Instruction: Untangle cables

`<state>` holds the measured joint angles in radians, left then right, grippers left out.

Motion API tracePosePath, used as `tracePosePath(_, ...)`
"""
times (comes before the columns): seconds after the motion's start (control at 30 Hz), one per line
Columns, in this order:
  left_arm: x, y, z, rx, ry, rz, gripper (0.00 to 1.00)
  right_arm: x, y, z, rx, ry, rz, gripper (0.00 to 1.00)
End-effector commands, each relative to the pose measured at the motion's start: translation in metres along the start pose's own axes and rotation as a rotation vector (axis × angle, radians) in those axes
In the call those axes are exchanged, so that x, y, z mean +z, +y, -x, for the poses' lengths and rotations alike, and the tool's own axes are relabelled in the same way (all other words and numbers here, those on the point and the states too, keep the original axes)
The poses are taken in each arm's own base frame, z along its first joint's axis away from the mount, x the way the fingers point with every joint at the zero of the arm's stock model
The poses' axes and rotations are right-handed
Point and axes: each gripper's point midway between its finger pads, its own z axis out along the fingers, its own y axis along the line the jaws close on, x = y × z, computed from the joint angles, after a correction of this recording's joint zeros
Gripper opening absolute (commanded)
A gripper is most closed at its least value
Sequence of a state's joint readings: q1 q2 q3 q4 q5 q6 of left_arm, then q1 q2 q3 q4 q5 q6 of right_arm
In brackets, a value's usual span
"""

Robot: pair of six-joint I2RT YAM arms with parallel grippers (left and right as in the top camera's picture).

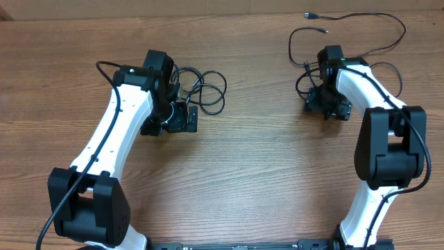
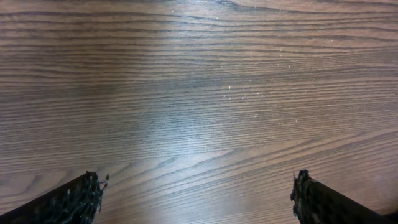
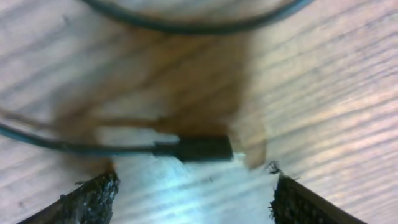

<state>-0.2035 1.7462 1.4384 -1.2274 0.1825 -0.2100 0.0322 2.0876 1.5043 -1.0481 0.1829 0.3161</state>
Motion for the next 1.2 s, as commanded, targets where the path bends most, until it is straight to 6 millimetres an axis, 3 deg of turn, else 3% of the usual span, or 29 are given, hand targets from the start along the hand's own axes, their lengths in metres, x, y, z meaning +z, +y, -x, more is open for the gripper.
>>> tracePosePath(0.0, 0.001, -0.001, -0.001, -0.007, 0.001, 0.007, 0.99, -0.06, -0.004, 0.02, 0.035, -0.142, 0.068, 0.88)
tracePosePath(0.23, 0.001, -0.001, 0.0, -0.008, -0.002, 0.006, 0.99, -0.155, 0.003, -0.001, 0.087, -0.253, 0.3, 0.91)
tracePosePath(0.43, 0.001, -0.001, 0.0, -0.022, -0.002, 0.006, 1.0, -0.21, 0.009, -0.041, 0.049, -0.266, 0.464, 0.9)
tracePosePath(0.6, 0.001, -0.001, 0.001, -0.026, -0.006, 0.005, 0.99, -0.232, 0.007, -0.084, -0.002, -0.245, 0.463, 0.86)
tracePosePath(0.77, 0.001, -0.001, 0.001, -0.032, -0.007, 0.005, 0.99, -0.246, 0.005, -0.114, -0.05, -0.262, 0.474, 0.87)
tracePosePath(0.93, 0.001, -0.001, 0.001, -0.033, -0.006, 0.005, 1.0, -0.247, -0.015, -0.13, -0.026, -0.313, 0.422, 0.89)
tracePosePath(1.0, 0.001, -0.001, 0.001, -0.033, -0.006, 0.005, 1.0, -0.244, -0.018, -0.135, -0.026, -0.314, 0.42, 1.0)
tracePosePath(1.17, 0.002, -0.002, 0.001, -0.032, -0.006, 0.004, 0.99, -0.243, -0.007, -0.144, -0.046, -0.269, 0.488, 1.0)
